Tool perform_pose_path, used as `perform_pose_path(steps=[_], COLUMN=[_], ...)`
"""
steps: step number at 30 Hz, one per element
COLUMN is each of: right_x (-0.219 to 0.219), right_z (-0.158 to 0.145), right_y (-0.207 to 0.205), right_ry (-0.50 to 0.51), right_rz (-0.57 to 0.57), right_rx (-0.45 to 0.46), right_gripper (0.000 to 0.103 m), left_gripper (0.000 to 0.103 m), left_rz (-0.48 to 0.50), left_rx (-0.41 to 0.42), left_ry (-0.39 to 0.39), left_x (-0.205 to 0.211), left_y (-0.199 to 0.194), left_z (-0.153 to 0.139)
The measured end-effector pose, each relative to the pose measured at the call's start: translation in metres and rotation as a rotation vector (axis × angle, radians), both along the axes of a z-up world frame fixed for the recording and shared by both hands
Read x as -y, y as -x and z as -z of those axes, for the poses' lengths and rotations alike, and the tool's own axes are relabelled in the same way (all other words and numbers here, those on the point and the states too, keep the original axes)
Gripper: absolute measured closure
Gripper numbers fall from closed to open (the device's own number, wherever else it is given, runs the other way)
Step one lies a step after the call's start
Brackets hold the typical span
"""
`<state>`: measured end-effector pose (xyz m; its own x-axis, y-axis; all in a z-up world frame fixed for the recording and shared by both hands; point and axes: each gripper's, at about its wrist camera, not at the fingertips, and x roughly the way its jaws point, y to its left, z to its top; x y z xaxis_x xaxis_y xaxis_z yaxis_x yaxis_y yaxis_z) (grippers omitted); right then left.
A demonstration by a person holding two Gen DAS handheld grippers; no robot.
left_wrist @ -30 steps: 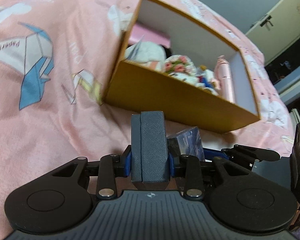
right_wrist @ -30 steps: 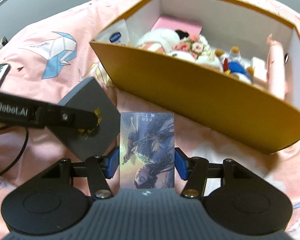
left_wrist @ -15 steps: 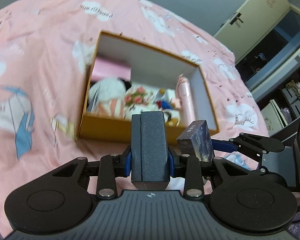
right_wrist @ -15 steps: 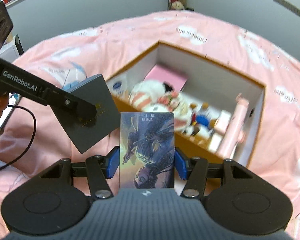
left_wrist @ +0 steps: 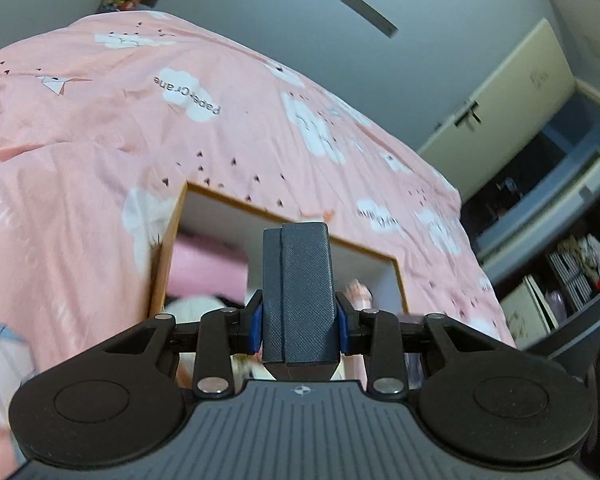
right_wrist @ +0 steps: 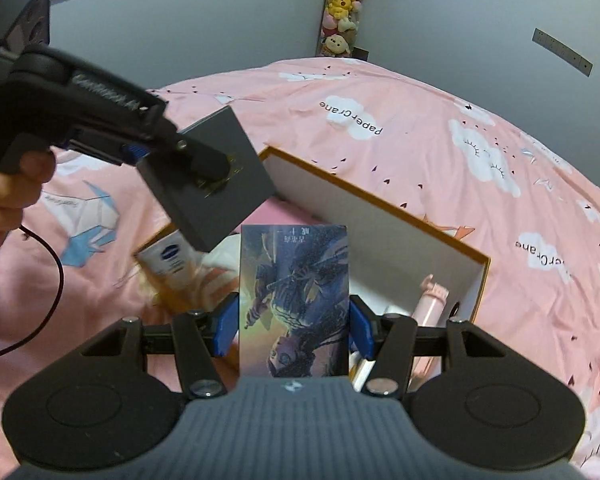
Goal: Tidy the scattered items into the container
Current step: 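Lift and carry the dark grey box and photo card toward the orange box with both tools, then lower the dark grey box into the orange box with the left tool while the right tool holds the card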
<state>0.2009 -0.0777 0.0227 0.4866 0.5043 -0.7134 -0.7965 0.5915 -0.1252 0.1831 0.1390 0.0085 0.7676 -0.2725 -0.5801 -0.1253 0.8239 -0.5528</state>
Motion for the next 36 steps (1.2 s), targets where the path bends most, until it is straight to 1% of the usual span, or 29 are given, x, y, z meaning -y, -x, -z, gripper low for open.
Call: perform_pose_path(steps=[5, 9, 11, 16, 19, 25, 29, 36], right_x=[-0.019, -0.028, -0.033, -0.041, -0.044, -0.055, -0.062, -0.072], right_z=[0.013, 0.023, 0.029, 0.042, 0.051, 0.067, 0.076, 0.082], right_y=[-0.027, -0.052, -0.066, -0.090, -0.101, -0.113, -0.120, -0.123], right_ry=[0.045, 0.069, 0.081, 0.095, 0.104, 0.131, 0.153, 0.181], right_rz=[0.000, 0.004, 0.013, 0.028, 0.029, 0.019, 0.021, 0.004], right_rx=[0.008, -0.009, -0.020, -0.050, -0.063, -0.087, -0.088, -0.054], right_gripper=[0.043, 0.043, 0.044, 0.044, 0.043, 0.044, 0.044, 0.044], left_gripper=[0.064, 0.064, 0.064, 0.064, 0.064, 0.064, 0.064, 0.064], left_rz=[-0.008, -0.005, -0.007, -0.014, -0.014, 0.011, 0.026, 0.071], left_rx=[-0.016, -0.050, -0.058, -0.068, -0.072, -0.065, -0.059, -0.056], left_ry=[0.001, -0.003, -0.004, 0.028, 0.025, -0.009, -0.049, -0.158], left_x=[-0.009, -0.011, -0.012, -0.016, -0.015, -0.010, -0.004, 0.008], left_y=[-0.034, -0.056, -0.065, -0.083, -0.089, -0.096, -0.099, -0.099], left_z=[0.018, 0.033, 0.041, 0.058, 0.066, 0.075, 0.077, 0.080])
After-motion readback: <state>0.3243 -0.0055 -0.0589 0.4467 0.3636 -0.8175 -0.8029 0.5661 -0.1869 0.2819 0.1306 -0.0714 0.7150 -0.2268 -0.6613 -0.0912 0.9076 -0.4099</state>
